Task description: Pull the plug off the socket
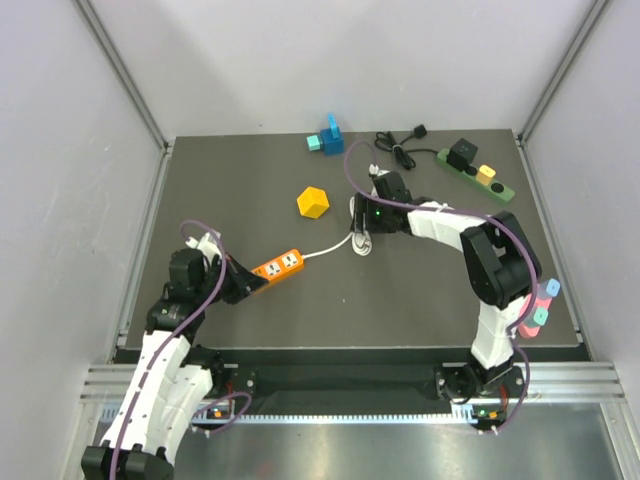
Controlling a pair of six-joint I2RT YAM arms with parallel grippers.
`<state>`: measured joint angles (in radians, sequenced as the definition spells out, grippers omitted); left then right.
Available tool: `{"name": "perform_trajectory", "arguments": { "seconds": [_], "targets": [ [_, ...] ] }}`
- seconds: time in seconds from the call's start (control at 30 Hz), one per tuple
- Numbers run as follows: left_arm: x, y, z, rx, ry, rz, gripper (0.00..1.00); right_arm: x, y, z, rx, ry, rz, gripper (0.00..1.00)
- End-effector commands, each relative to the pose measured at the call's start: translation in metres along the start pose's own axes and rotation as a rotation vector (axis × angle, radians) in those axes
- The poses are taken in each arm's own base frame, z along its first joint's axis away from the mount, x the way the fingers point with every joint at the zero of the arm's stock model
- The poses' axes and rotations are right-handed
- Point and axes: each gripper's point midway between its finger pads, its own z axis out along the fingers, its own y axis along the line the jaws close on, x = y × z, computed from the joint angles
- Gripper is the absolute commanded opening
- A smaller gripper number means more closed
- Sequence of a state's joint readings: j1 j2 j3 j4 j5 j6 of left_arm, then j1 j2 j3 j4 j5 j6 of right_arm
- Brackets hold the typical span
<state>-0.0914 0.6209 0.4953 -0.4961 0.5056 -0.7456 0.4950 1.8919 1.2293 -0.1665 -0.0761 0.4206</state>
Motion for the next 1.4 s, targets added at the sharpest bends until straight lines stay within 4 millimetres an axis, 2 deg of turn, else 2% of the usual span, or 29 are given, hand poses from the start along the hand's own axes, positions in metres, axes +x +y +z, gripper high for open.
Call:
{"name": "perform_trajectory", "arguments": {
  "seconds": [0.0,0.03,0.13,0.2,0.23,0.3,0.33,0.4,0.43,0.5,0.53,0.6,0.7,0.8,0.83,0.97,1.0,1.1,1.13,1.2,1.23,1.3,1.33,1.37],
  "targets": [
    [-0.007,-0.014,-0.007,0.033,-0.016,0.027,0.0,-0.011,0.01,0.003,-0.056,-0.054,-0.003,0.65],
    [-0.006,-0.014,-0.007,0.036,-0.01,0.022,0.0,-0.004,0.009,0.006,-0.055,-0.041,-0.004,0.61],
    [-0.008,-0.016,-0.006,0.041,-0.015,0.022,0.0,0.007,0.008,0.009,-0.053,-0.022,-0.006,0.57],
    [-0.008,-0.016,-0.006,0.042,-0.018,0.025,0.0,0.013,0.01,0.011,-0.059,-0.018,-0.01,0.49],
    [-0.009,-0.016,-0.006,0.042,-0.021,0.029,0.0,0.021,0.011,0.012,-0.061,-0.005,-0.012,0.42],
    [-0.01,-0.015,-0.006,0.037,-0.022,0.031,0.0,0.027,0.013,0.012,-0.064,-0.001,-0.019,0.38],
    [-0.009,-0.015,-0.006,0.035,-0.021,0.035,0.0,0.034,0.017,0.012,-0.068,0.005,-0.027,0.31],
    [-0.01,-0.015,-0.005,0.033,-0.02,0.037,0.0,0.041,0.019,0.009,-0.059,0.004,-0.034,0.24],
    [-0.01,-0.014,-0.005,0.031,-0.016,0.039,0.0,0.045,0.028,0.006,-0.077,-0.013,-0.04,0.14],
    [-0.013,-0.016,-0.006,0.032,-0.026,0.046,0.0,0.053,0.035,0.002,-0.075,-0.018,-0.044,0.04],
    [-0.014,-0.016,-0.005,0.03,-0.026,0.054,0.0,0.064,0.045,-0.002,-0.082,-0.01,-0.047,0.0],
    [-0.017,-0.018,-0.006,0.028,-0.036,0.06,0.0,0.073,0.055,-0.007,-0.084,-0.01,-0.055,0.0],
    [-0.021,-0.019,-0.005,0.027,-0.042,0.069,0.0,0.105,0.083,-0.014,-0.076,0.005,-0.068,0.0],
    [-0.023,-0.02,-0.004,0.029,-0.044,0.076,0.0,0.128,0.096,-0.021,-0.037,-0.021,0.019,0.0],
    [-0.024,-0.02,-0.003,0.027,-0.042,0.079,0.0,0.139,0.095,-0.023,-0.03,-0.02,0.075,0.0],
    [-0.025,-0.018,-0.003,0.016,-0.042,0.097,0.0,0.154,0.124,-0.025,-0.095,-0.053,0.061,0.0],
    [-0.026,-0.018,-0.004,0.013,-0.048,0.103,0.0,0.158,0.137,-0.025,-0.134,-0.045,0.032,0.0],
    [-0.029,-0.02,-0.006,0.012,-0.066,0.111,0.0,0.142,0.167,-0.014,-0.174,-0.073,-0.047,0.0],
    [-0.029,-0.021,-0.007,0.014,-0.068,0.109,0.0,0.13,0.182,-0.006,-0.183,-0.087,-0.077,0.0],
    [-0.03,-0.024,-0.01,0.022,-0.075,0.109,0.0,0.111,0.193,0.002,-0.17,-0.12,-0.098,0.0],
    [-0.029,-0.026,-0.011,0.026,-0.075,0.103,0.0,0.092,0.211,0.007,-0.186,-0.16,-0.117,0.0],
    [-0.031,-0.03,-0.017,0.034,-0.095,0.11,0.0,0.069,0.223,0.015,-0.178,-0.214,-0.128,0.0],
    [-0.032,-0.031,-0.019,0.034,-0.106,0.108,0.0,0.052,0.238,0.022,-0.184,-0.251,-0.135,0.0],
    [-0.036,-0.033,-0.022,0.032,-0.128,0.107,0.0,0.045,0.238,0.026,-0.159,-0.254,-0.139,0.0]
  ]
}}
